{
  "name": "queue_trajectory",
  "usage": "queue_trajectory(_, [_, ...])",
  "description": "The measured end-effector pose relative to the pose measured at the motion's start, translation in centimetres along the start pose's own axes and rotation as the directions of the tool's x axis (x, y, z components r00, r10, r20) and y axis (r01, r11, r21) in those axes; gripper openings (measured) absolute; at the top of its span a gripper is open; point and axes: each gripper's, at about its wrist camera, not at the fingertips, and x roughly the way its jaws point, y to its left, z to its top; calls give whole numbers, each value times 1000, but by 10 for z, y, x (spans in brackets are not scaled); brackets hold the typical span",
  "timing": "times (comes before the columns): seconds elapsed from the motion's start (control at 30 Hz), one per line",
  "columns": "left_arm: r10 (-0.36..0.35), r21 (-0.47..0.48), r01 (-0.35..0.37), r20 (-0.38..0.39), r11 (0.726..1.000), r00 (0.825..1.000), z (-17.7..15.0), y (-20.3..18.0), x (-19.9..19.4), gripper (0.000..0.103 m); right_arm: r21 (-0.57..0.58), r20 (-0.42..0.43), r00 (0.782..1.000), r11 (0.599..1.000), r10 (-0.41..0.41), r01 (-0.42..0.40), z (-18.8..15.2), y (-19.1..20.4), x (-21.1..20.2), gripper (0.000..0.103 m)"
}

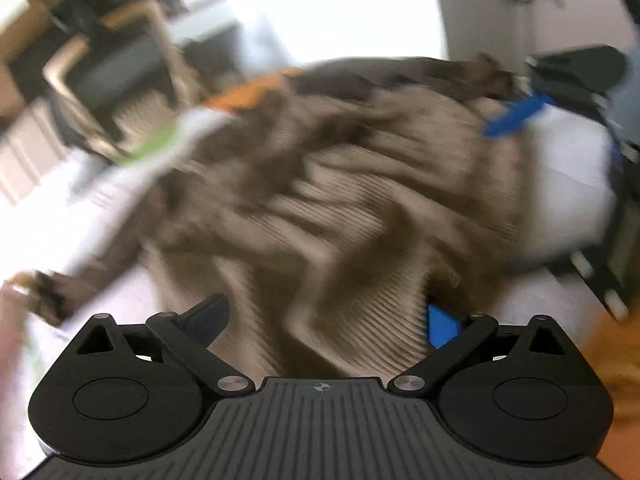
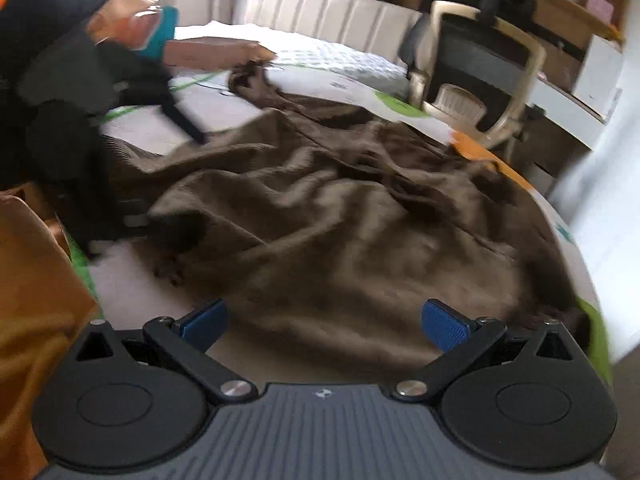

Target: Fold clothes

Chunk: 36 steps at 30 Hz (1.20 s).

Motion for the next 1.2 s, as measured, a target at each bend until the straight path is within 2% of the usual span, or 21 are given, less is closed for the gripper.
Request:
queue_trajectory(0.1, [71, -33, -70, 28, 997, 997, 11, 13, 2, 101, -2, 14, 1000, 1000, 2, -2, 5, 6, 5, 103])
queue_trajectory(0.23, [98, -116, -90, 64, 989, 993, 25, 34, -4, 101, -74, 29, 995, 993, -94, 96, 8, 14, 18, 103])
queue_trajectory(0.3, [98, -124, -89, 70, 988, 993, 28, 37, -7, 101, -62, 28, 984, 982, -178, 179, 9, 7, 27, 103])
queue_trajectory(0.37, [94, -123, -84, 73, 989, 993, 28, 37, -11, 101, -48, 48, 953, 953, -298, 300, 12, -5, 31, 103])
queue_trajectory(0.47, [82, -118, -73, 74, 990, 994, 26, 37, -15, 101, 60, 94, 897, 902, -432, 428, 22, -36, 17, 103])
queue_trajectory(0.57, [81, -107, -73, 67, 992, 994, 22, 35, -15, 101, 165, 148, 841, 851, -521, 498, 34, -61, -6, 103])
queue_trajectory(0.67, [64, -120, -58, 51, 991, 997, 17, 37, -15, 101, 176, 195, 797, 820, -572, 545, 41, -68, -19, 103])
queue_trajectory(0.7, [57, -132, -50, 49, 990, 997, 16, 38, -16, 101, 168, 204, 789, 815, -579, 555, 43, -69, -18, 103])
queue_trajectory(0.8, [39, -160, -31, 45, 987, 998, 14, 41, -18, 101, 148, 207, 789, 816, -578, 559, 43, -67, -16, 103])
queue_trajectory(1.0, [22, -155, -13, 59, 988, 998, 14, 33, -29, 102, 147, 219, 800, 830, -558, 539, 49, -60, -20, 103])
queue_trajectory(1.13, [-28, -148, 38, 74, 988, 997, 15, 19, -33, 102, 167, 246, 807, 844, -536, 510, 60, -60, -31, 103])
queue_trajectory(1.2, [-36, -125, 45, 72, 991, 997, 13, 8, -30, 102, 176, 269, 804, 847, -531, 501, 67, -58, -35, 103])
